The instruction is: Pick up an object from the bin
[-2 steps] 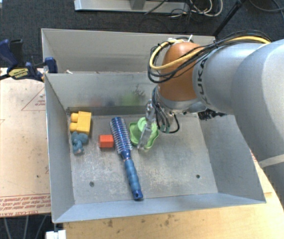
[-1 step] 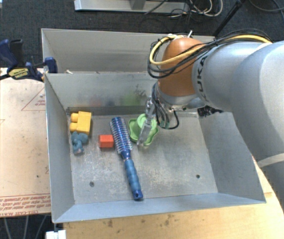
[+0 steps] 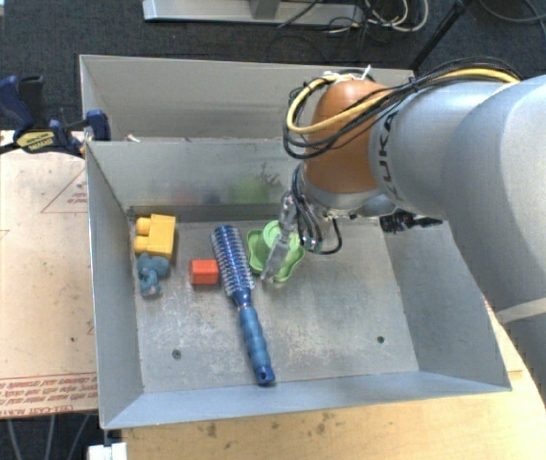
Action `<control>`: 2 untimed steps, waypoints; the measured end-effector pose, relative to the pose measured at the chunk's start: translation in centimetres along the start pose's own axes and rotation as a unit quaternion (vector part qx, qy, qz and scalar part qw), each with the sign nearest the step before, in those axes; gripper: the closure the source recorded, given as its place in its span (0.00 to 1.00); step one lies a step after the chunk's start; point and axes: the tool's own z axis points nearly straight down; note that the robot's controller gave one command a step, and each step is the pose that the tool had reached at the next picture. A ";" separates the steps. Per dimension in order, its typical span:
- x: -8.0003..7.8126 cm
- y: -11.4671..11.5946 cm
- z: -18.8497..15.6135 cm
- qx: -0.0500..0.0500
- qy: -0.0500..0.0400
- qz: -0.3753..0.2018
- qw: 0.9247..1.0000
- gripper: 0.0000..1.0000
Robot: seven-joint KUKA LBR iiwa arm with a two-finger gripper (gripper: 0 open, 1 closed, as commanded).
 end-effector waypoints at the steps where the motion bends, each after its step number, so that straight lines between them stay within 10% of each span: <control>1: 0.5 -0.2 -0.2 0.000 0.001 0.005 1.000 1.00; 2: 3.3 -1.9 -12.2 0.006 0.015 -0.010 1.000 1.00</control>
Offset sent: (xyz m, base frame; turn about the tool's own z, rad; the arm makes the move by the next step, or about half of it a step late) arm -0.0172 -0.0004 -0.0118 0.0109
